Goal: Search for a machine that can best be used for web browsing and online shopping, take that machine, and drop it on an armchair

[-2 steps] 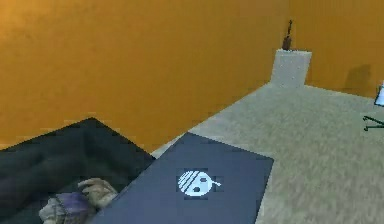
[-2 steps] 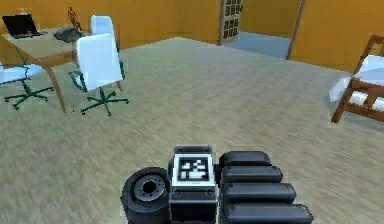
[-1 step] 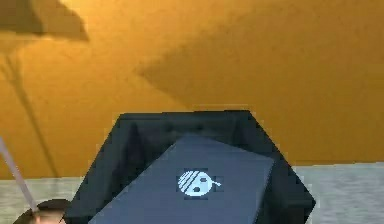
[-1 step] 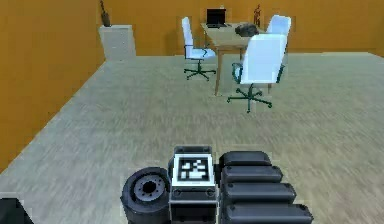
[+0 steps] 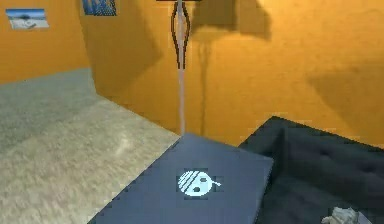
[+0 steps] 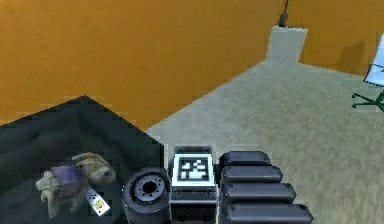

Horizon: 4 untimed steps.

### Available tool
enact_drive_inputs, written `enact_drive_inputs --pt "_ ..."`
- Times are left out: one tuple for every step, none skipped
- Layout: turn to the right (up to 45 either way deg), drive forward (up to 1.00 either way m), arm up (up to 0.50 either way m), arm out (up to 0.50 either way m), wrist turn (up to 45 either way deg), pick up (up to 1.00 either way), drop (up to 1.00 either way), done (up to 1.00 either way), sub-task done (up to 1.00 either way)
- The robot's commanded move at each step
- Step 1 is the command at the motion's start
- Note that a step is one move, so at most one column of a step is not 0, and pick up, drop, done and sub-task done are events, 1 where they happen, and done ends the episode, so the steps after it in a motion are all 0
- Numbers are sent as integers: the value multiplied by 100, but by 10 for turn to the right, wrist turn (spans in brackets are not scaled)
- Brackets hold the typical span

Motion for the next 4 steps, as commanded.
enact_drive_inputs --pt "-120 0 0 0 0 0 0 0 0" --pt "0 70 0 0 0 0 0 0 0" --pt "180 0 0 0 0 0 0 0 0" --pt "0 30 0 0 0 0 0 0 0"
